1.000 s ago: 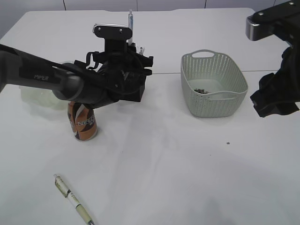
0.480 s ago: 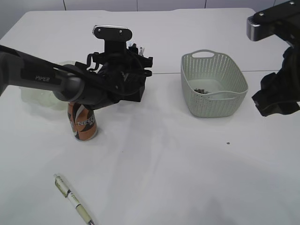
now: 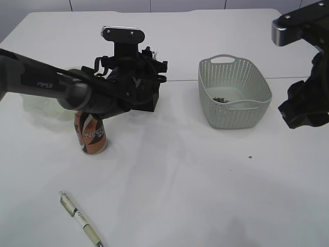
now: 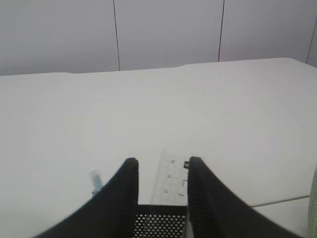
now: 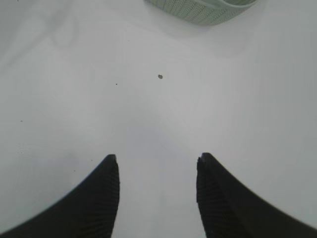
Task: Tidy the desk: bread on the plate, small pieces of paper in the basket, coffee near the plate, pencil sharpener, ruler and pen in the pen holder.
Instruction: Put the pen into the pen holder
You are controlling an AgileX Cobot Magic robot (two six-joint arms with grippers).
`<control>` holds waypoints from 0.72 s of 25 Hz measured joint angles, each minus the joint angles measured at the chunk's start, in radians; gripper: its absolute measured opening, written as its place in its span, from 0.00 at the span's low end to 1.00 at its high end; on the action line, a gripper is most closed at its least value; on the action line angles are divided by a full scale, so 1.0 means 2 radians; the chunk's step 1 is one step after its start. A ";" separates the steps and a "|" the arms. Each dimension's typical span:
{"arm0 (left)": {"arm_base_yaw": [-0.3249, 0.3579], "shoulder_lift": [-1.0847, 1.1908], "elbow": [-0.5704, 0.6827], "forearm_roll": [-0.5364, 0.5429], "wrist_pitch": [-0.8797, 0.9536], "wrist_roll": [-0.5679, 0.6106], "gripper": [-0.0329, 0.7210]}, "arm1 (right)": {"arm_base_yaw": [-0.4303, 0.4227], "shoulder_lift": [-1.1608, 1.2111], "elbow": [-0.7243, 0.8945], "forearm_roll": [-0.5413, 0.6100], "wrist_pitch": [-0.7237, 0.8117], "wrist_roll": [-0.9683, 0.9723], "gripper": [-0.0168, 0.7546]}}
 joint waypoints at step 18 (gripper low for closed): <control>0.000 -0.143 0.000 -0.006 0.161 0.023 0.38 | 0.000 -0.003 0.000 -0.004 0.005 0.000 0.51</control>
